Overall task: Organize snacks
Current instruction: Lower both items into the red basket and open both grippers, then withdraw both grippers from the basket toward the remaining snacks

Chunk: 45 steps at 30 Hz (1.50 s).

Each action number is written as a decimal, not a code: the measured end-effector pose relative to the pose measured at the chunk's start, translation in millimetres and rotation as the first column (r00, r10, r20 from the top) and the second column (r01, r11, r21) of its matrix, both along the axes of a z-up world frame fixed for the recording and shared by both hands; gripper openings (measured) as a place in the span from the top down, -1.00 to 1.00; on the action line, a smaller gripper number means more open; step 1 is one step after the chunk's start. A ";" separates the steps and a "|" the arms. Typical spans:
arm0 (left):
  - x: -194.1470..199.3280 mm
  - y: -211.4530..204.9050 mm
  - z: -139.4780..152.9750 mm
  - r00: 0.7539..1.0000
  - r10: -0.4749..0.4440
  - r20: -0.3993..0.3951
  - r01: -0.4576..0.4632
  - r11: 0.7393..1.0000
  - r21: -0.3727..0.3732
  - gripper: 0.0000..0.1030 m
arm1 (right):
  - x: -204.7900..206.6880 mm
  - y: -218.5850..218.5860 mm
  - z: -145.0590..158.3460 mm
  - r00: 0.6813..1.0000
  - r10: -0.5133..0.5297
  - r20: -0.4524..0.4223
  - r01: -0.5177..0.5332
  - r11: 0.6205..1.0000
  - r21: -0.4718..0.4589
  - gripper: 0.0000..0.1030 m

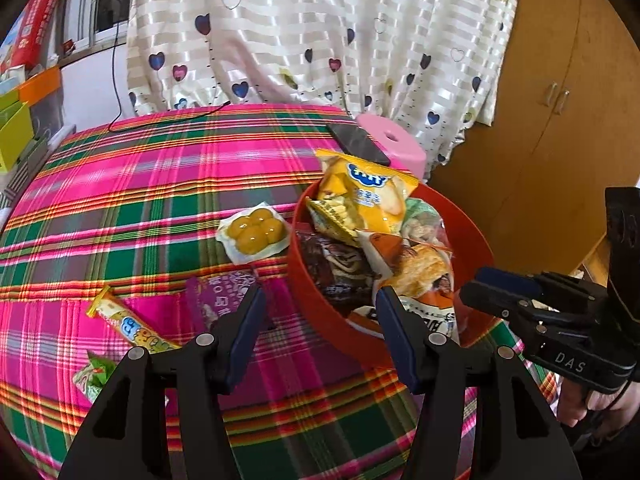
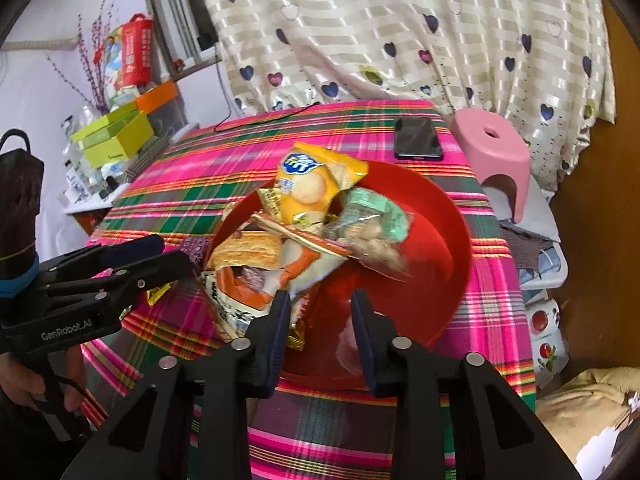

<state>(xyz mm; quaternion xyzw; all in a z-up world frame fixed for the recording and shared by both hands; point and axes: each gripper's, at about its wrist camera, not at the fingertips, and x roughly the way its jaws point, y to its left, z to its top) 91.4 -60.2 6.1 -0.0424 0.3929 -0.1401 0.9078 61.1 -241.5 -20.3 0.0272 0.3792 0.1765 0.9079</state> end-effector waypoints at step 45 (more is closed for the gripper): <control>-3.9 75.0 11.3 0.986 0.157 0.059 -0.158 0.987 0.012 -0.18 | 5.4 35.3 39.3 0.995 0.062 0.082 -0.061 0.998 -0.010 0.11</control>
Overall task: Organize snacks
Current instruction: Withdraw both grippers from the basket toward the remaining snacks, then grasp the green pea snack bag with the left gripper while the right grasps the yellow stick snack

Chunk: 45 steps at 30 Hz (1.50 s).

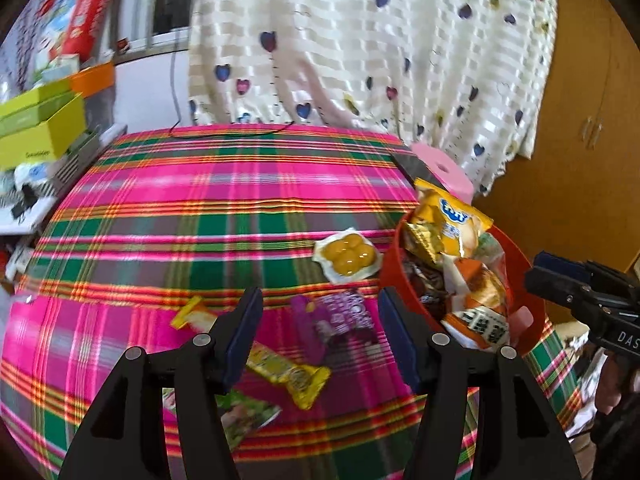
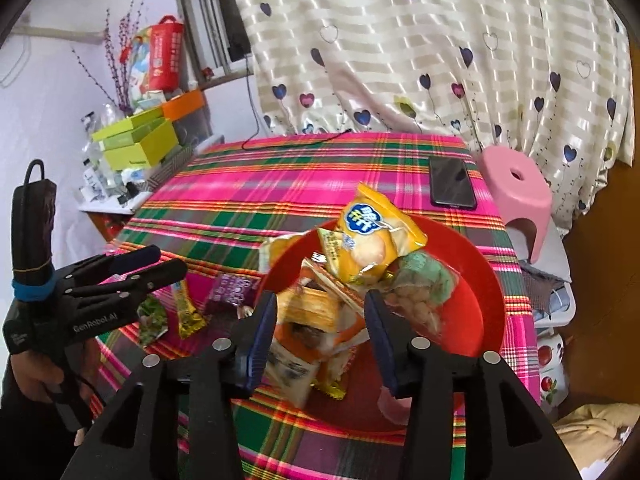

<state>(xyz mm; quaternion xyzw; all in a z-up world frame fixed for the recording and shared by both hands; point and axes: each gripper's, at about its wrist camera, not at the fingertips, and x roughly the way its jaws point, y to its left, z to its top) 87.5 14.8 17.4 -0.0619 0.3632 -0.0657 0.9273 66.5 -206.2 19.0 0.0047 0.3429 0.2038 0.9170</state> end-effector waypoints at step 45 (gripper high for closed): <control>-39.9 79.6 -79.8 0.981 0.107 -0.165 -0.109 0.994 -0.003 -0.24 | -14.5 77.0 -17.1 0.986 0.153 -0.060 -0.156 0.987 -0.047 0.05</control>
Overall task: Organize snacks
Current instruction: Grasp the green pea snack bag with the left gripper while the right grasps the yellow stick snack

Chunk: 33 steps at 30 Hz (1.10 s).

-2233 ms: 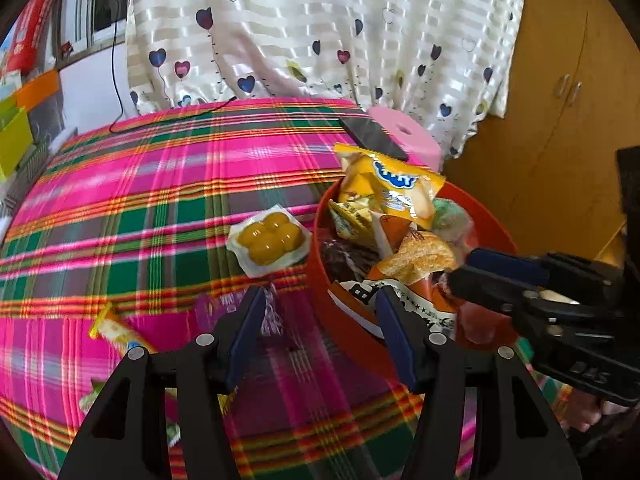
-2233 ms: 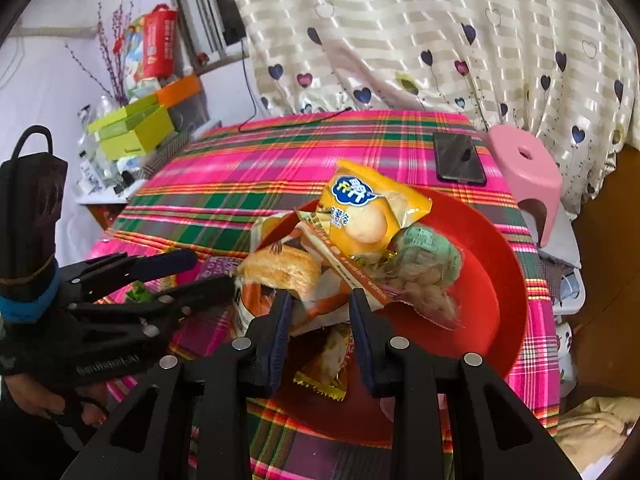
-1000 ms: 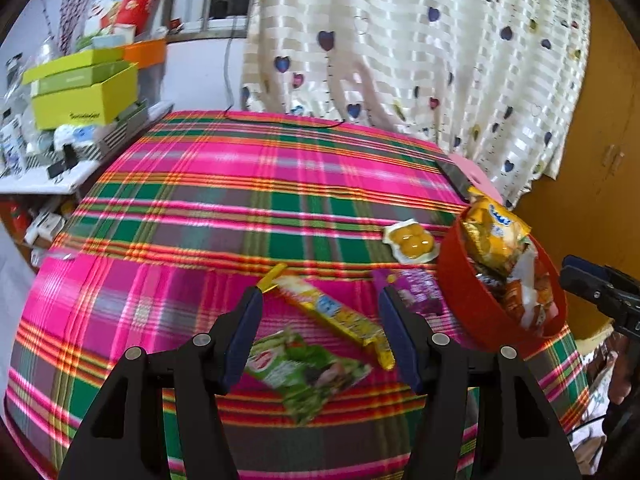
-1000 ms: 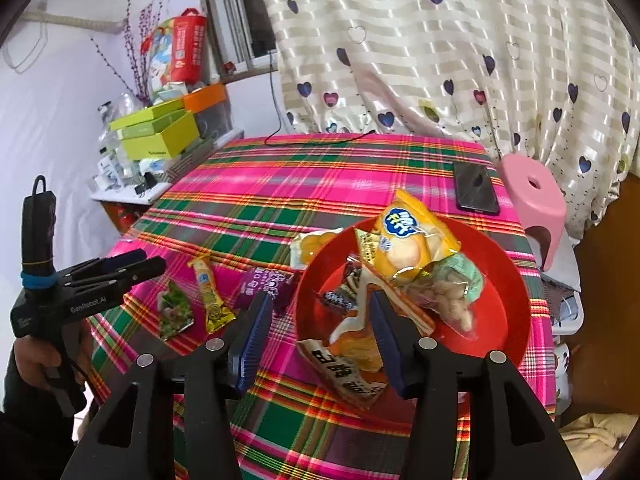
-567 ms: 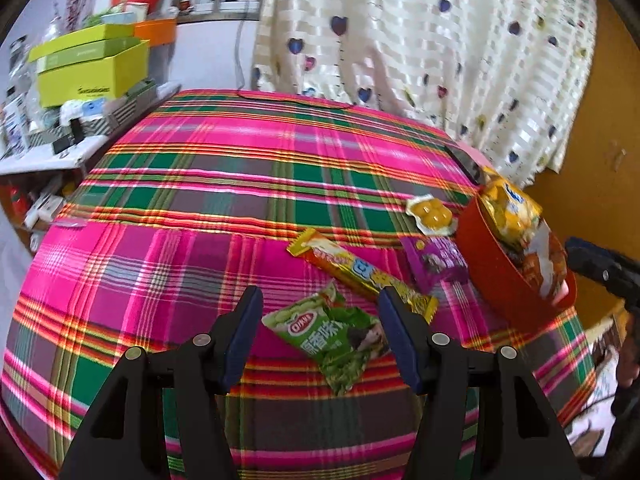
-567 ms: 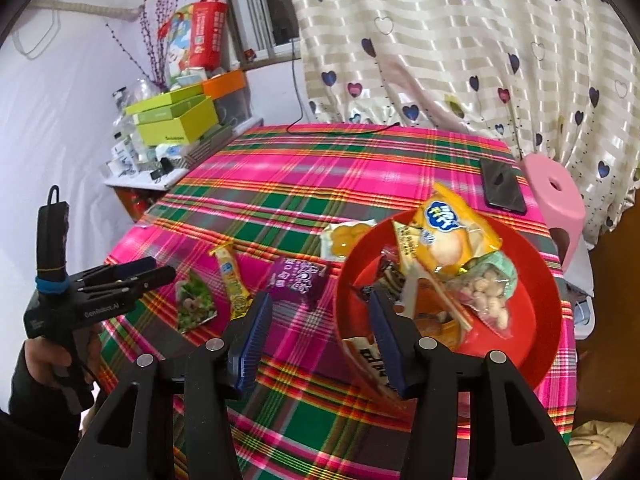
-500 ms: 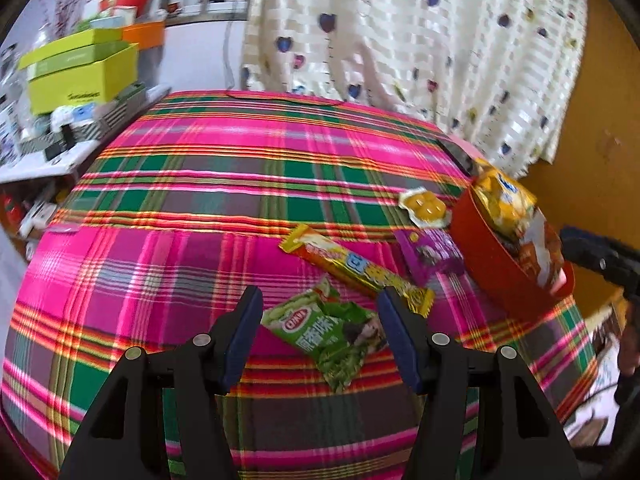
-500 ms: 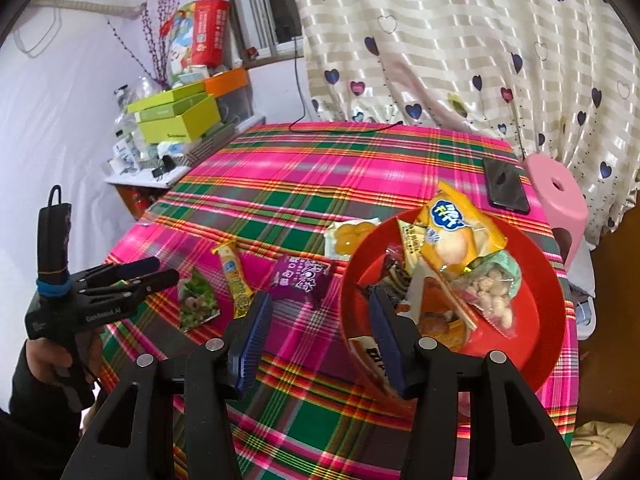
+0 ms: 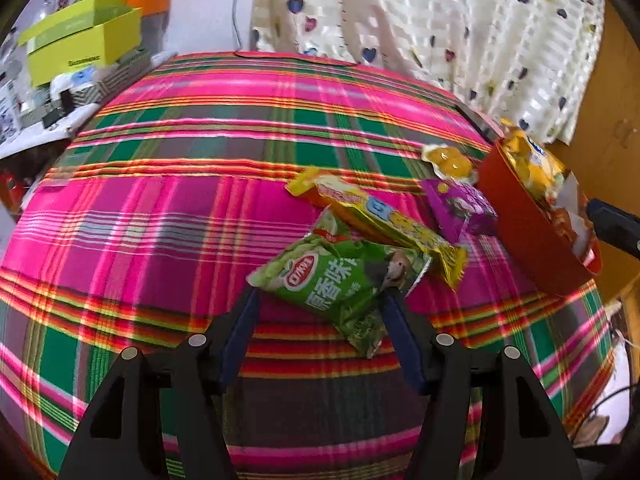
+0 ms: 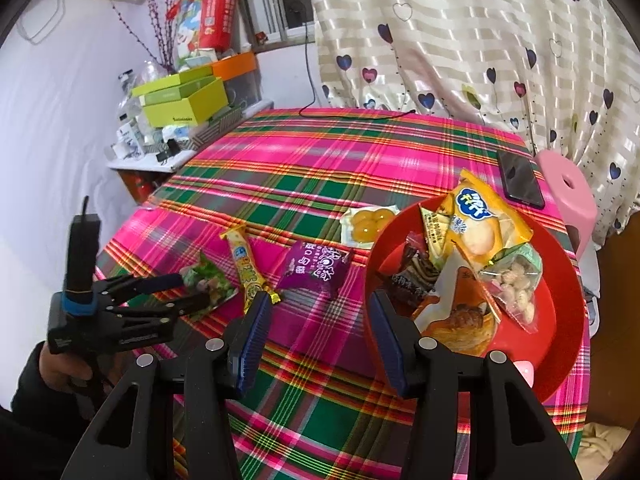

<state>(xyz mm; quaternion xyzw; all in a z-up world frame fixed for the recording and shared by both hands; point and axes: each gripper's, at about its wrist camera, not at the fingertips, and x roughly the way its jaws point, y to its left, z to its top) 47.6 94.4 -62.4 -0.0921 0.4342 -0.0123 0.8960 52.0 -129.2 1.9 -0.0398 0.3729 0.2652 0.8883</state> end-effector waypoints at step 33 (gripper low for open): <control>-0.5 59.2 9.0 0.970 0.241 0.043 -0.219 0.932 -0.288 -0.24 | 55.5 139.9 -82.5 0.957 0.267 -0.117 -0.286 0.937 -0.202 0.62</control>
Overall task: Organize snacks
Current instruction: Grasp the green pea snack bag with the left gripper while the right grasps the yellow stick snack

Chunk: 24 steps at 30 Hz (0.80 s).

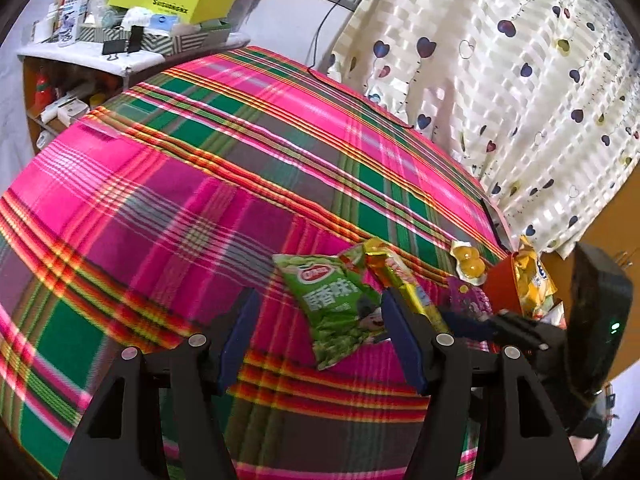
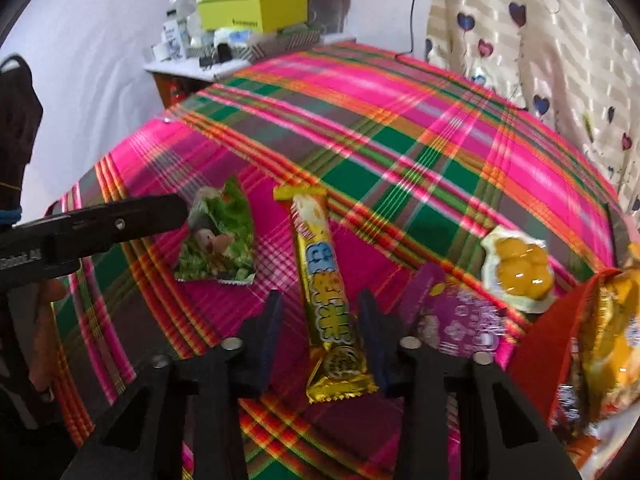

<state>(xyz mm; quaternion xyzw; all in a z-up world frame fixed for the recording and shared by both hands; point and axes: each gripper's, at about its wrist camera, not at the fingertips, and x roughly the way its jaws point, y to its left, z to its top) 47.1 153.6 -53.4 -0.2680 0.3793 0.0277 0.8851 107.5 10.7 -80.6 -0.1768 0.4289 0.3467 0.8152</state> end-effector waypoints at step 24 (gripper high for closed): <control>40.9 -47.1 -12.0 0.994 0.006 -0.109 0.023 0.964 0.266 -0.23 | -26.0 -40.1 30.6 0.994 -0.095 0.049 0.088 0.989 0.119 0.62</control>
